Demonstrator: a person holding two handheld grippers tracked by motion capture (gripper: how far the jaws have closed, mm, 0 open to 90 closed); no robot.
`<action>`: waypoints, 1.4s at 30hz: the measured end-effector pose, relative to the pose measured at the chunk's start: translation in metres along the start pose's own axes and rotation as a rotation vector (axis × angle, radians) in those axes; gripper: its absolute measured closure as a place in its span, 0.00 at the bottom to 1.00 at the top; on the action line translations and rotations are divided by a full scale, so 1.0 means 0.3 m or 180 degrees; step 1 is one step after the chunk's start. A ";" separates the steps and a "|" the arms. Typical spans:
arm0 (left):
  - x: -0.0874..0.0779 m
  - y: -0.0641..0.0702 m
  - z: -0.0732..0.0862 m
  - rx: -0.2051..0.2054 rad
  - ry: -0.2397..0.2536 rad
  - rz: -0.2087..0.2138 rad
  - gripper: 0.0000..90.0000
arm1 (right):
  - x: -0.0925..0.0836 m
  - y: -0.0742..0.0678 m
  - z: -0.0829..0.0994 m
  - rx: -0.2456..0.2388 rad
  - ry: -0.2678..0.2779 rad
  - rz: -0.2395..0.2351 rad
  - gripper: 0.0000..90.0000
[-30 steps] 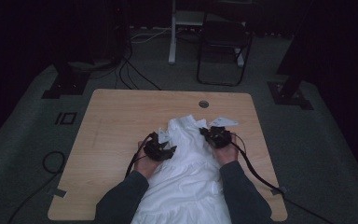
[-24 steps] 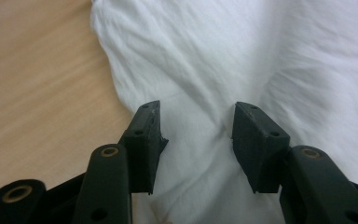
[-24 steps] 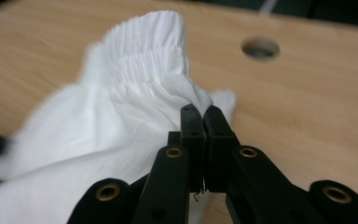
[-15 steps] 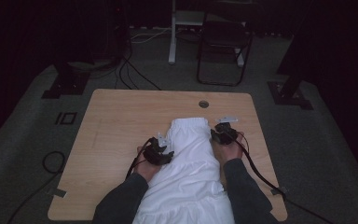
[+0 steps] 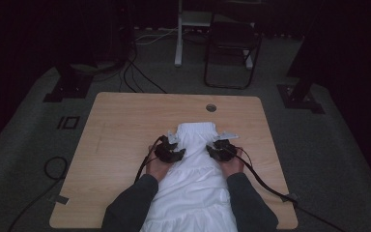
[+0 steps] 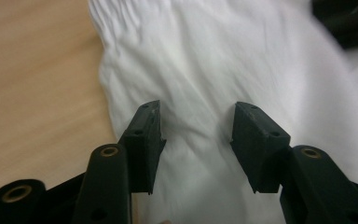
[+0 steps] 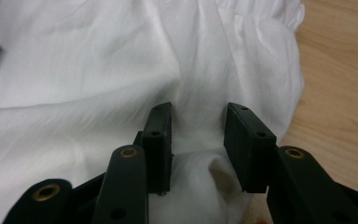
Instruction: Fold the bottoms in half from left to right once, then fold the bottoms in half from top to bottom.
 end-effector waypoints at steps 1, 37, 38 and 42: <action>0.002 -0.001 0.008 -0.0008 -0.0004 0.0009 0.60 | -0.003 0.001 0.006 0.0025 0.0017 -0.0022 0.68; -0.142 0.072 0.132 -0.0262 0.0022 0.0172 0.49 | -0.076 -0.115 0.130 -0.0069 0.0152 -0.0042 0.67; -0.156 0.064 0.115 -0.0207 0.0070 0.0155 0.46 | -0.076 -0.115 0.130 -0.0065 0.0153 -0.0042 0.67; -0.155 0.016 0.055 -0.0162 0.0118 0.0047 0.30 | -0.076 -0.115 0.130 -0.0071 0.0153 -0.0041 0.67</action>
Point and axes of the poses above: each handheld gripper's, and its own axes: x roughly forward along the jaws, z roughly out of its underside, y roughly to its right, the point moved 5 cm from there along x, roughly forward along the jaws, and after that the axes turned 12 degrees about -y, right-handed, at the moved point
